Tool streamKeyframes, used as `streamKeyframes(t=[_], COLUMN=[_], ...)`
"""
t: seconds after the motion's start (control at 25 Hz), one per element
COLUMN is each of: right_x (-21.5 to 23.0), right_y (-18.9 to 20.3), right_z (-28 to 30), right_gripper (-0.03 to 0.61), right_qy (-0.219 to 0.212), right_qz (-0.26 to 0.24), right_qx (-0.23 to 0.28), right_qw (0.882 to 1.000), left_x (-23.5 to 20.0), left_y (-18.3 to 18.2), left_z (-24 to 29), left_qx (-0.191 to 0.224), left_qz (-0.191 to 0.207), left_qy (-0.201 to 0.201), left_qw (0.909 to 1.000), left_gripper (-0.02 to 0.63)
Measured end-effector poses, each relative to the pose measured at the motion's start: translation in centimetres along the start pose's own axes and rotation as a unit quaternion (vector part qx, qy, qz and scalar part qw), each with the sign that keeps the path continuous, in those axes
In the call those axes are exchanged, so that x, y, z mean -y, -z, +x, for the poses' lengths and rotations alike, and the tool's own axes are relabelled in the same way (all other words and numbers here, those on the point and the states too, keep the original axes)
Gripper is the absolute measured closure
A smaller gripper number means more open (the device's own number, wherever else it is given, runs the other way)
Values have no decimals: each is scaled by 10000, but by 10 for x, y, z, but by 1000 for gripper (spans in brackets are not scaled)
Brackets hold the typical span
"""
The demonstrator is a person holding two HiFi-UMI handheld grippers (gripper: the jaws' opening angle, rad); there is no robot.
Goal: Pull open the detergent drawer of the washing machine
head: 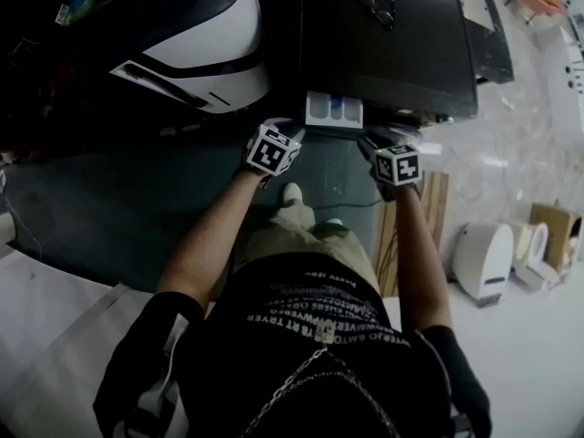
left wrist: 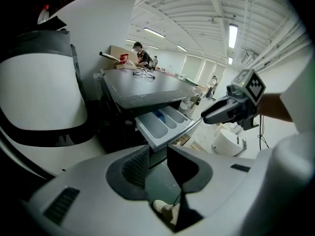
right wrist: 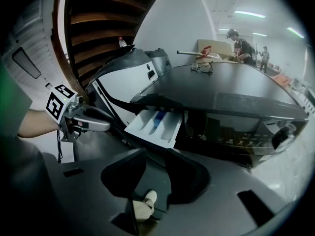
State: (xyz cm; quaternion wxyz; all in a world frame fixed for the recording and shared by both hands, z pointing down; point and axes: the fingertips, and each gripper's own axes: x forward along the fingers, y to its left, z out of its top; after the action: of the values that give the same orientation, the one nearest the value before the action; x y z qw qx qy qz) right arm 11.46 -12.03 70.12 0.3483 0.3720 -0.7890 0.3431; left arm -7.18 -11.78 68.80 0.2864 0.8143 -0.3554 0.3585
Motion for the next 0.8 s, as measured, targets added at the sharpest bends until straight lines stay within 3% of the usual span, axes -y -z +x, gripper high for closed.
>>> streamKeyframes(t=[0.28,0.8], right_x=[-2,-17], right_y=[5,36], right_z=[-3,-14], right_gripper=[474,474], right_qy=[-85,-261], right_qz=[-15,72], right_qx=[75,-29], right_qw=[9999,9996], left_x=[7,30], left_y=[5,26], left_z=[-1,-15], left_qx=[31,-131], left_qz=[-253,-193], left_qy=[-90,-149], left_qw=[9996,9996], left_gripper=[509,509])
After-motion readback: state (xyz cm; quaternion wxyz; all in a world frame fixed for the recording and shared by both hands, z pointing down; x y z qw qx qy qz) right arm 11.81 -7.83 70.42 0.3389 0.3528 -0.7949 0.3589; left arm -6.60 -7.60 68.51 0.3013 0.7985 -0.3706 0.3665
